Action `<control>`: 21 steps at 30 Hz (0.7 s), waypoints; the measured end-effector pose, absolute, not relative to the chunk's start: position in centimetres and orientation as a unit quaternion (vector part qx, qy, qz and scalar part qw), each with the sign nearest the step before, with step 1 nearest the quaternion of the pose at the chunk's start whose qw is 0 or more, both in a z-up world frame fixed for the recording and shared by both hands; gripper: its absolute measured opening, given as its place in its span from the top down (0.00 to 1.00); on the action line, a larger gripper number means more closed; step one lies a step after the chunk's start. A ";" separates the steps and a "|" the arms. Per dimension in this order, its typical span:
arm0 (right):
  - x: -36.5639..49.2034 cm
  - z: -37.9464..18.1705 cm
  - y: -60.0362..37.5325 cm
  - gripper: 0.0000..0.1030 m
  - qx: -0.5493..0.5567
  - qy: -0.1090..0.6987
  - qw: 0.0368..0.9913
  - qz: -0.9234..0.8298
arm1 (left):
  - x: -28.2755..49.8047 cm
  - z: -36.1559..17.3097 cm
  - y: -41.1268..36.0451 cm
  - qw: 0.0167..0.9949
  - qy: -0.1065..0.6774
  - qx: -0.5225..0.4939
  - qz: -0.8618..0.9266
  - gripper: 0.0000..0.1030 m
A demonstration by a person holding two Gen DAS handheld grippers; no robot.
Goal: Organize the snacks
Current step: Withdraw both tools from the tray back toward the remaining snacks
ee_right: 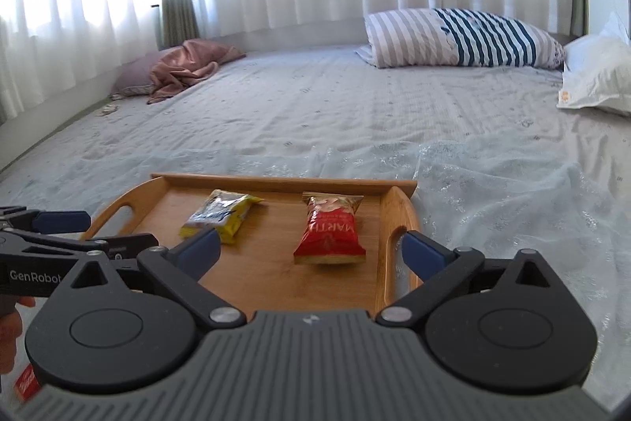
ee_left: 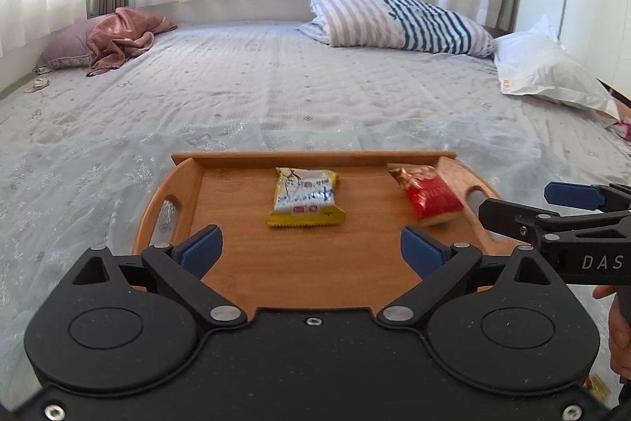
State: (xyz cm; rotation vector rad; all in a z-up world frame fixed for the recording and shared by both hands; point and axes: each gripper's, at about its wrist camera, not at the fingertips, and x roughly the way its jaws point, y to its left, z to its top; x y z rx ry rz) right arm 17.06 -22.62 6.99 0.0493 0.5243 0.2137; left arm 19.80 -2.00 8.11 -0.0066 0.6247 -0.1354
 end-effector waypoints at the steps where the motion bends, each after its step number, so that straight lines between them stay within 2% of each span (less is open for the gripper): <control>1: 16.2 7.1 -22.6 0.00 0.021 0.254 0.961 0.107 | 18.8 8.2 -2.0 0.949 0.307 -0.004 -0.070 0.05; 10: 8.8 6.1 -23.0 0.00 0.010 0.222 0.966 0.129 | 10.6 7.6 -1.9 0.953 0.291 -0.012 -0.080 0.04; 21: 2.4 2.2 -23.9 0.00 -0.023 0.186 0.978 0.086 | 4.7 4.0 -1.6 0.958 0.277 -0.033 -0.073 0.03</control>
